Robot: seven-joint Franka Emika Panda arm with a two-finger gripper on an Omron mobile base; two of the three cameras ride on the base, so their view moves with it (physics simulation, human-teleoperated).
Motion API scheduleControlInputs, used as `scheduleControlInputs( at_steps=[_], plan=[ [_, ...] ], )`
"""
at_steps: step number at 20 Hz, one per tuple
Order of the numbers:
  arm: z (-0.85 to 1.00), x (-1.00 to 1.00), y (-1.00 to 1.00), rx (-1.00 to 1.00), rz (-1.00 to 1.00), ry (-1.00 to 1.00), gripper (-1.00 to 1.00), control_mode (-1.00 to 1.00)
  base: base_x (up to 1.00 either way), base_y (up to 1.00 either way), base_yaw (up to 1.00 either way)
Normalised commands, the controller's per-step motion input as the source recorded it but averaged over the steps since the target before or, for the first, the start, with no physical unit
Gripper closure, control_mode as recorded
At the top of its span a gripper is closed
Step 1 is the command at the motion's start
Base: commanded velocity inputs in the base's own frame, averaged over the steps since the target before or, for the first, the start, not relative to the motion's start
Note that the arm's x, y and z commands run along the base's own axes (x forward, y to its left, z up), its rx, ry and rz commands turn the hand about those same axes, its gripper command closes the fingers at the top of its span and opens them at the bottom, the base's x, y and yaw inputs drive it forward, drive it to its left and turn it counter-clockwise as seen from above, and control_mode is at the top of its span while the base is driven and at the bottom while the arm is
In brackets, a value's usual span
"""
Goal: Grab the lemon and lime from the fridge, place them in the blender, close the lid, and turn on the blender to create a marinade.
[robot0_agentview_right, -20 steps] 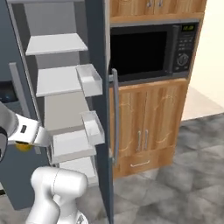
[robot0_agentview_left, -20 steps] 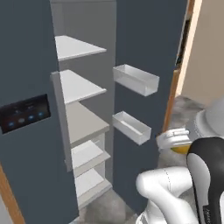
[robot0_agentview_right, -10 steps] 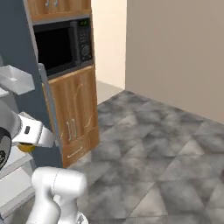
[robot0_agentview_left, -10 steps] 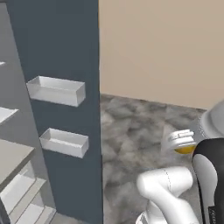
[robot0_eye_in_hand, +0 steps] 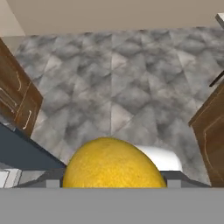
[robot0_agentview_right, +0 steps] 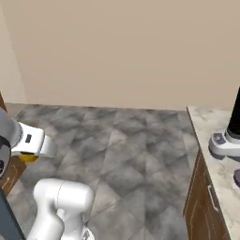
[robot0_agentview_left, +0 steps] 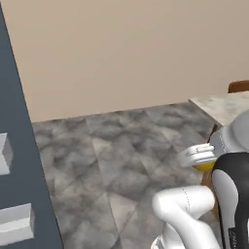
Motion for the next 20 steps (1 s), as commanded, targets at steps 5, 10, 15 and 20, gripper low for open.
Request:
scheduleControlInputs(
  at_steps=[5, 10, 15, 20],
  plan=[
    [0.00, 0.00, 0.00, 0.00, 0.00, 0.00, 1.00, 1.00, 0.21, -0.27, -0.85],
    [0.00, 0.00, 0.00, 0.00, 0.00, 0.00, 1.00, 1.00, 0.12, -0.24, -0.91],
    [0.00, 0.00, 0.00, 0.00, 0.00, 0.00, 1.00, 1.00, 0.38, -0.02, -0.84],
    [0.00, 0.00, 0.00, 0.00, 0.00, 0.00, 1.00, 1.00, 0.55, 0.07, -0.70]
  ],
)
